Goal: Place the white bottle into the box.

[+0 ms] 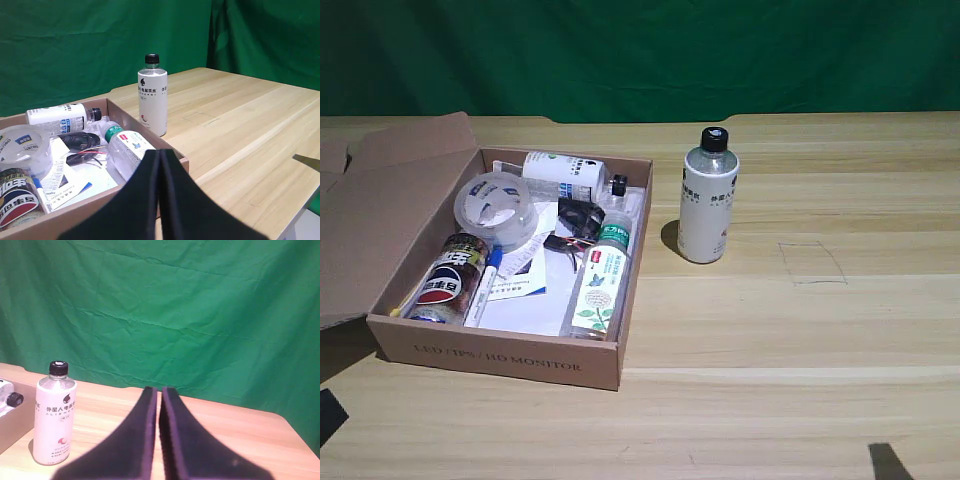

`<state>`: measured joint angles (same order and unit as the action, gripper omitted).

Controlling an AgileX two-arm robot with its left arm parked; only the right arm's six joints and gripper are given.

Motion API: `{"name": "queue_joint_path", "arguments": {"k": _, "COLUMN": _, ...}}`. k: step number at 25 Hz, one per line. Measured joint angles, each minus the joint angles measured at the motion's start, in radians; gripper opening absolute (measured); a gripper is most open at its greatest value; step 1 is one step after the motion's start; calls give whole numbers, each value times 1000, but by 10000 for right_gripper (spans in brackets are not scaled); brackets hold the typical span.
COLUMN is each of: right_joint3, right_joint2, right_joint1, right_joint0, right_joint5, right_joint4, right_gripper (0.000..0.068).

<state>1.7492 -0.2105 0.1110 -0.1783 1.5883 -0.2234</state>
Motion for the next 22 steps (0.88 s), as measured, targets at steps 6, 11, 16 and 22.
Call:
{"name": "queue_joint_path", "arguments": {"k": 6, "right_joint3": 0, "right_joint2": 0, "right_joint1": 0, "right_joint0": 0, "right_joint5": 0, "right_joint4": 0, "right_gripper": 4}}
{"name": "queue_joint_path", "arguments": {"k": 11, "right_joint3": 0, "right_joint2": 0, "right_joint1": 0, "right_joint0": 0, "right_joint5": 0, "right_joint4": 0, "right_gripper": 4}}
{"name": "queue_joint_path", "arguments": {"k": 16, "right_joint3": 0, "right_joint2": 0, "right_joint1": 0, "right_joint0": 0, "right_joint5": 0, "right_joint4": -1, "right_gripper": 4}}
{"name": "queue_joint_path", "arguments": {"k": 22, "right_joint3": 0, "right_joint2": 0, "right_joint1": 0, "right_joint0": 0, "right_joint5": 0, "right_joint4": -7, "right_gripper": 4}}
